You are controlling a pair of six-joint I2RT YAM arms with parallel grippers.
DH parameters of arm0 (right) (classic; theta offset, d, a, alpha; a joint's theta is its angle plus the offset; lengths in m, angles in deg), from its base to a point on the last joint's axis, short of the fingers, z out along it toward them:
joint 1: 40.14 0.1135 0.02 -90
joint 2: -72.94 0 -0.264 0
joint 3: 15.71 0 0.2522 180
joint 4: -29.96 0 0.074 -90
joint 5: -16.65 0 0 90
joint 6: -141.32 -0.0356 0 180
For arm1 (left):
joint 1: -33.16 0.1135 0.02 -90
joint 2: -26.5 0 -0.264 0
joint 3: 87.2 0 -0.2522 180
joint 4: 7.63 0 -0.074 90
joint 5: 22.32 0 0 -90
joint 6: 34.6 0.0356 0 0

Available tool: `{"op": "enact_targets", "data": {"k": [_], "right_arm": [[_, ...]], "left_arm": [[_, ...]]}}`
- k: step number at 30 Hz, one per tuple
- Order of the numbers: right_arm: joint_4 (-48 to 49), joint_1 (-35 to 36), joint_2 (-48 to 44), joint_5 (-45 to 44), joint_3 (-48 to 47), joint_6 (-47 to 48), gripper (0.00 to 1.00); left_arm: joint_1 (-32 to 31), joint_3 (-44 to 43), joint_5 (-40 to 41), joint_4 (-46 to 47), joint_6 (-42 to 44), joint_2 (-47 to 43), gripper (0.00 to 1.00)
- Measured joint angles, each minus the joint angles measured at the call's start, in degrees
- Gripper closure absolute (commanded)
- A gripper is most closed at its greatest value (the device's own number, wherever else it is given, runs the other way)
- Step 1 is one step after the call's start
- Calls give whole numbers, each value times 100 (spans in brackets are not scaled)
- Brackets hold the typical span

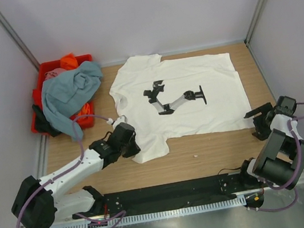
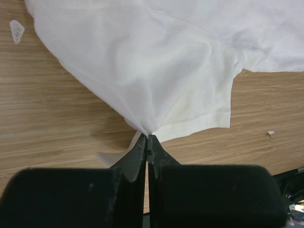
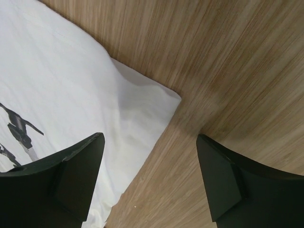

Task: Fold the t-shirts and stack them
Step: Fold the tshirt

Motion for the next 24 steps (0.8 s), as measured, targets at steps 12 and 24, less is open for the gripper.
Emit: {"op": "enact_targets", "data": {"k": [12,24], "right_arm": [[120,-111,297,-17,26,122,60],[1609,212,835,710,223,-79,98]], "left_arm": [[98,-22,-170,142,271,308,100],[142,-122,-136,-105,304,155,100]]}}
